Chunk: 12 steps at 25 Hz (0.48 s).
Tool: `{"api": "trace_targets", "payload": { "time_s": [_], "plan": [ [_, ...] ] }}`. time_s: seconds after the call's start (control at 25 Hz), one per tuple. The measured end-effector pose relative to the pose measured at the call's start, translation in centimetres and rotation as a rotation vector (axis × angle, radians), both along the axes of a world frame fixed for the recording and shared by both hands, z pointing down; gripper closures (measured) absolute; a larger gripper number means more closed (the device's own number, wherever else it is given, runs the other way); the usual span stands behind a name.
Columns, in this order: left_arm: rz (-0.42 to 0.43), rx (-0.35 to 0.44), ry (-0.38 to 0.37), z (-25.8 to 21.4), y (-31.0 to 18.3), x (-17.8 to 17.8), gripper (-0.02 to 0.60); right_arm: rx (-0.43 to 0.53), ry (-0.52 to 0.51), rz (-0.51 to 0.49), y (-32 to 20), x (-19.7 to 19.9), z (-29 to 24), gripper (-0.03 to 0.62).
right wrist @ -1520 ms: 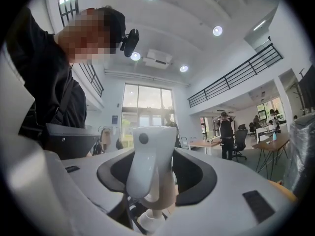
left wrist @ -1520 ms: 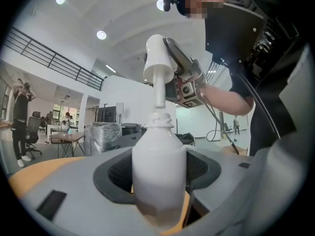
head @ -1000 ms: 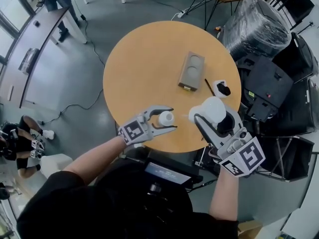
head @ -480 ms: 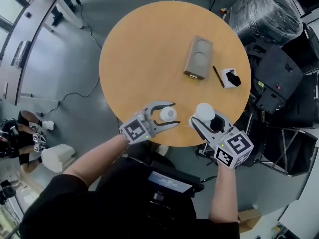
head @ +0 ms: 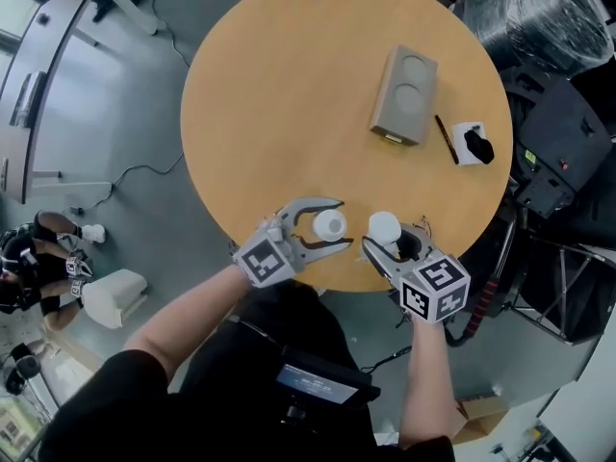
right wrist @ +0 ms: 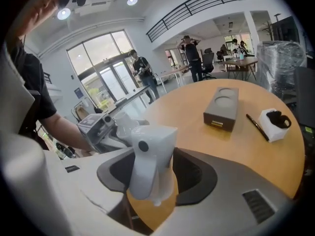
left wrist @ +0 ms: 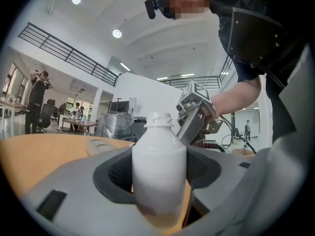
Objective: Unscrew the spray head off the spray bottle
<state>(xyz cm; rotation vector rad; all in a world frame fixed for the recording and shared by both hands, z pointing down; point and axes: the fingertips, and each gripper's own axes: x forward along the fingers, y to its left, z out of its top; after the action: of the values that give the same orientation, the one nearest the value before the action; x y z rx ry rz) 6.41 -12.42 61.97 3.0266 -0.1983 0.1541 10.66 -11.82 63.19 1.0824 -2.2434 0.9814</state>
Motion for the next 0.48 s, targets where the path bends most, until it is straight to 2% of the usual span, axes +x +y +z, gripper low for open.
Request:
{"api": "trace_targets", "payload": {
  "time_s": [0.24, 0.48],
  "plan": [
    [-0.005, -0.005, -0.027, 5.8, -1.4, -0.5, 0.275, -0.072, 0.014, 0.005, -1.5, -0.9, 7.6, 0.362],
    [0.004, -0.002, -0.041, 8.9, -2.3, -0.9, 0.275, -0.118, 0.013, 0.023, -3.0, -2.0, 12.1, 0.362]
  ]
}}
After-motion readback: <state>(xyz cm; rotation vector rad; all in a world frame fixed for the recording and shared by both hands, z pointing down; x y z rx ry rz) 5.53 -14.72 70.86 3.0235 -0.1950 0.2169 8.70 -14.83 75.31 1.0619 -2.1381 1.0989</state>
